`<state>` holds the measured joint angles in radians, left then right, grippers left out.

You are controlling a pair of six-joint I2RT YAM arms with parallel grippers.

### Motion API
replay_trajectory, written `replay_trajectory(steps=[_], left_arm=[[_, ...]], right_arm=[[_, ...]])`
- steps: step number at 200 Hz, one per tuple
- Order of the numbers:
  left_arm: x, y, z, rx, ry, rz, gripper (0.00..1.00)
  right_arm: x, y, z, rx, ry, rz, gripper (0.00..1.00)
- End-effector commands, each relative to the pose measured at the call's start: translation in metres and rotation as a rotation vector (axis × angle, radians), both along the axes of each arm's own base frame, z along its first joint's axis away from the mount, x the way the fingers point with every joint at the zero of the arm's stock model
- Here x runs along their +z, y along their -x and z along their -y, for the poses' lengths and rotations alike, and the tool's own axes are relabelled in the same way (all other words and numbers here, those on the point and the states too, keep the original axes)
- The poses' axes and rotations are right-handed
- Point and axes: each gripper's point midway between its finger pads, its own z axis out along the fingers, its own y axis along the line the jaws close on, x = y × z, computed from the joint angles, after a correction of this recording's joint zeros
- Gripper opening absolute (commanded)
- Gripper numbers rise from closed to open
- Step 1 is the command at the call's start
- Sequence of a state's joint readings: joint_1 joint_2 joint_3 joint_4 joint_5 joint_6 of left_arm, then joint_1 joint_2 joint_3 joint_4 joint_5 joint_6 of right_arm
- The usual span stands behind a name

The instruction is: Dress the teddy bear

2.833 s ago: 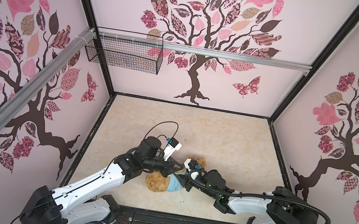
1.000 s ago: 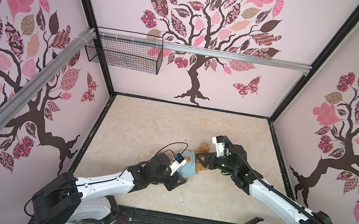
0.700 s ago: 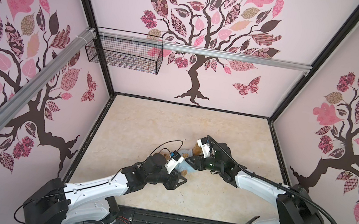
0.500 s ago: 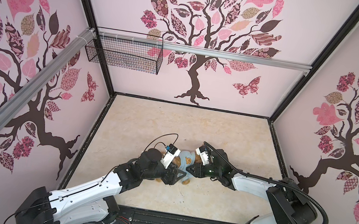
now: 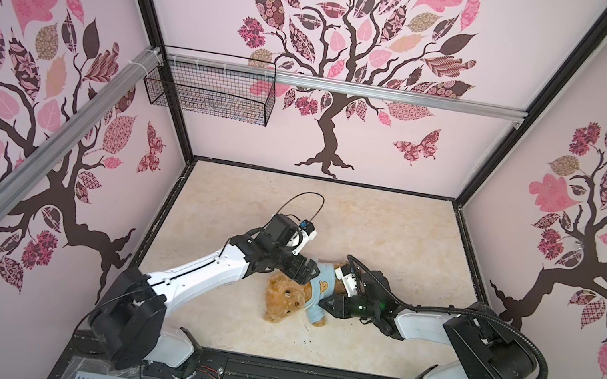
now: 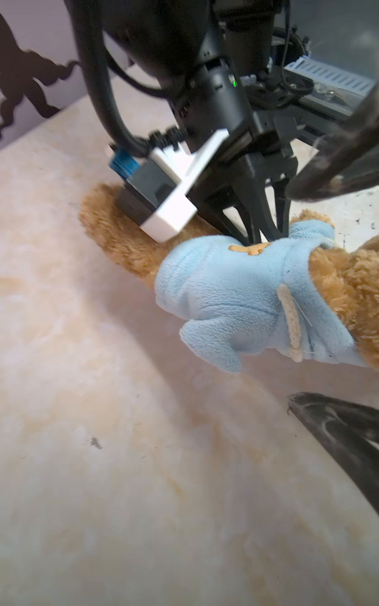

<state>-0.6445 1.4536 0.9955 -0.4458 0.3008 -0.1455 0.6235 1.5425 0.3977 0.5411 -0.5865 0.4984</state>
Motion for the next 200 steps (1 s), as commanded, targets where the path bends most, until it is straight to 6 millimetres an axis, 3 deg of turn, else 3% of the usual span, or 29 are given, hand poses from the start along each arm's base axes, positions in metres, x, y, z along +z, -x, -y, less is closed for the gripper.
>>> replay_trajectory(steps=[1,47,85,119,200], left_arm=[[-0.002,-0.005,0.005,-0.074,-0.033,-0.03,0.95],[-0.037,-0.001,0.021,-0.105,0.026,-0.225,0.93],[-0.032,-0.001,0.039,-0.103,0.187,-0.303,0.9],[-0.028,-0.014,0.037,-0.062,0.283,-0.343,0.9],[-0.051,-0.012,0.04,-0.055,0.267,-0.427,0.48]], right_arm=[[-0.004,-0.001,0.002,-0.018,0.009,0.006,0.3],[-0.004,0.0,0.005,-0.023,0.008,0.025,0.29],[-0.005,0.001,0.006,-0.024,0.012,0.031,0.28],[-0.005,0.001,0.007,-0.028,0.015,0.033,0.27],[0.009,-0.004,0.009,-0.044,0.02,0.076,0.29]])
